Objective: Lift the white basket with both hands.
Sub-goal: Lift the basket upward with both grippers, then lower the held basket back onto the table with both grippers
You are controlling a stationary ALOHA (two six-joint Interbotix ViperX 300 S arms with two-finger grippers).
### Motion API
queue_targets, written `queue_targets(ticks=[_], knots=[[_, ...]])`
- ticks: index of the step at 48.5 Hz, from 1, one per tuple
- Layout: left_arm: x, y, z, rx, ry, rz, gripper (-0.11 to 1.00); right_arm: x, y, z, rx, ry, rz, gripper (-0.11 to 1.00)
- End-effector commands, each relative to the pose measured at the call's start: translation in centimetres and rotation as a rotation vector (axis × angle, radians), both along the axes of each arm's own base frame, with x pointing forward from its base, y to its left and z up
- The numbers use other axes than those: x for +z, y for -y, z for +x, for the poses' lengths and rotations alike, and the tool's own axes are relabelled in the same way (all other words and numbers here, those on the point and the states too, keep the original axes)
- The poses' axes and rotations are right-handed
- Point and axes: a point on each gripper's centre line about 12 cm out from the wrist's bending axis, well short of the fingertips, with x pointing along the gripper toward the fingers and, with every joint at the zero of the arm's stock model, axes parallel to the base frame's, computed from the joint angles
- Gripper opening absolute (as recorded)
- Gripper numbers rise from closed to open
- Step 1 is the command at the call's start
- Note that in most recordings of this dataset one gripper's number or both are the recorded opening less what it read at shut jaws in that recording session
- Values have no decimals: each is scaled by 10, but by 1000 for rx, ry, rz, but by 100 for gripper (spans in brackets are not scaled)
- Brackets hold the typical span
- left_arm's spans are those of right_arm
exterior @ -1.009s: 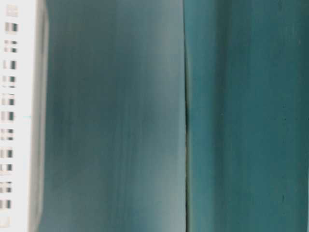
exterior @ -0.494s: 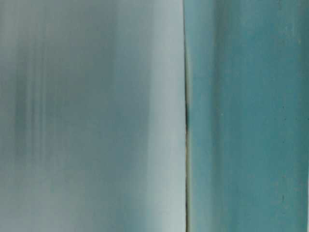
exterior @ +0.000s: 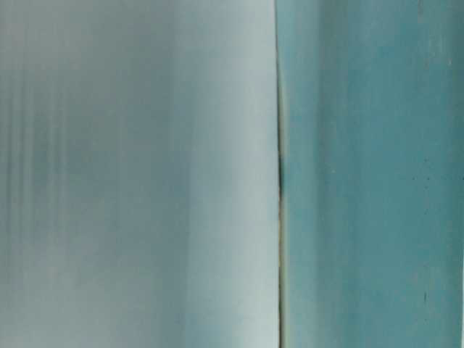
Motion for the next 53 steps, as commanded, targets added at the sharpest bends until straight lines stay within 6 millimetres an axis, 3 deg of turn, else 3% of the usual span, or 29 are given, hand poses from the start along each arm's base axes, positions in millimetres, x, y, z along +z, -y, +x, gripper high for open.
queue_targets(ticks=[1,37,46,53], knots=[[2,5,11,-107,2,56,-4,-5,-13,17,164,-10,-51,18],[-11,1,12,-134,-87,67,-4,-13,-10,17,182,-49,-75,18],[-46,0,23,-152,-206,62,-4,-39,-8,15,192,-139,-77,18],[-61,-1,23,-145,-186,66,-4,-75,-5,11,188,-218,-61,18]])
